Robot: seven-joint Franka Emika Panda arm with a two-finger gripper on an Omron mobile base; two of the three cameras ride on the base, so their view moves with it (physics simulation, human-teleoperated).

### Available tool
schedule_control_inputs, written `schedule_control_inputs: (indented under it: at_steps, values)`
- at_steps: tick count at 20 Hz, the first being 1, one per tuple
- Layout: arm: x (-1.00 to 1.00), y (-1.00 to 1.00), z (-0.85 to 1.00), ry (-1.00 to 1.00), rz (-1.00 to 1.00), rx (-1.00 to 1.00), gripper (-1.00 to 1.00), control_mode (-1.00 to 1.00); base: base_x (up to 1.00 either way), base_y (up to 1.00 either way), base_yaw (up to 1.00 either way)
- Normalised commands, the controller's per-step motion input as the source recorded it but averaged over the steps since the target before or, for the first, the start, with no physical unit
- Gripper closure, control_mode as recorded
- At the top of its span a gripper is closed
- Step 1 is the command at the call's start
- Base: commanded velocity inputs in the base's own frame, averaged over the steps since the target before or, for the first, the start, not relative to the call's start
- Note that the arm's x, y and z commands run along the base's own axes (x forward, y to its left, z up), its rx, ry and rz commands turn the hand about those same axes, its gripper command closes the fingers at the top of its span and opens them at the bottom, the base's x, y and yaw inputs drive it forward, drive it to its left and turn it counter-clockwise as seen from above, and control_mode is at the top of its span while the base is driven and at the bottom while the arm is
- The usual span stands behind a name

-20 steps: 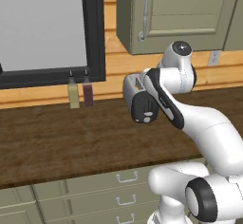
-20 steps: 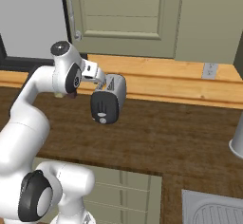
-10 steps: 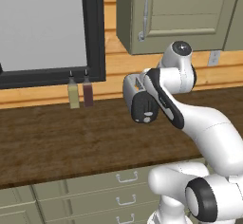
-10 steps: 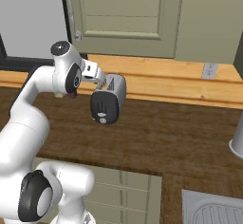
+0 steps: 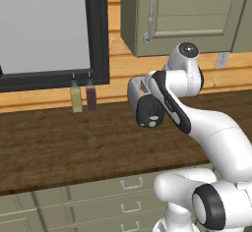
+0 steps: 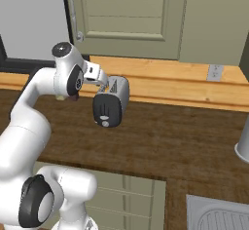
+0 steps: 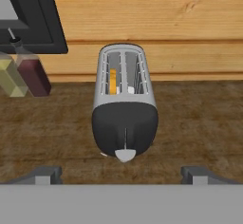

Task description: Start the toaster. Once the lever pops up, take the bread to the plate on the dining counter.

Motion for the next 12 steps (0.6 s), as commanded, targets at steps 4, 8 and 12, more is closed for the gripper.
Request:
schedule_control_inputs:
  at_steps: [4,8,12]
  values:
    - [0.0,0.0,0.0,0.0,0.0,0.0,-1.0,-1.0,0.0,0.0,0.0]
    - [0.0,0.0,0.0,0.0,0.0,0.0,-1.0,-1.0,0.0,0.0,0.0]
    - [0.0,0.0,0.0,0.0,0.0,0.0,-1.0,-1.0,0.0,0.0,0.0]
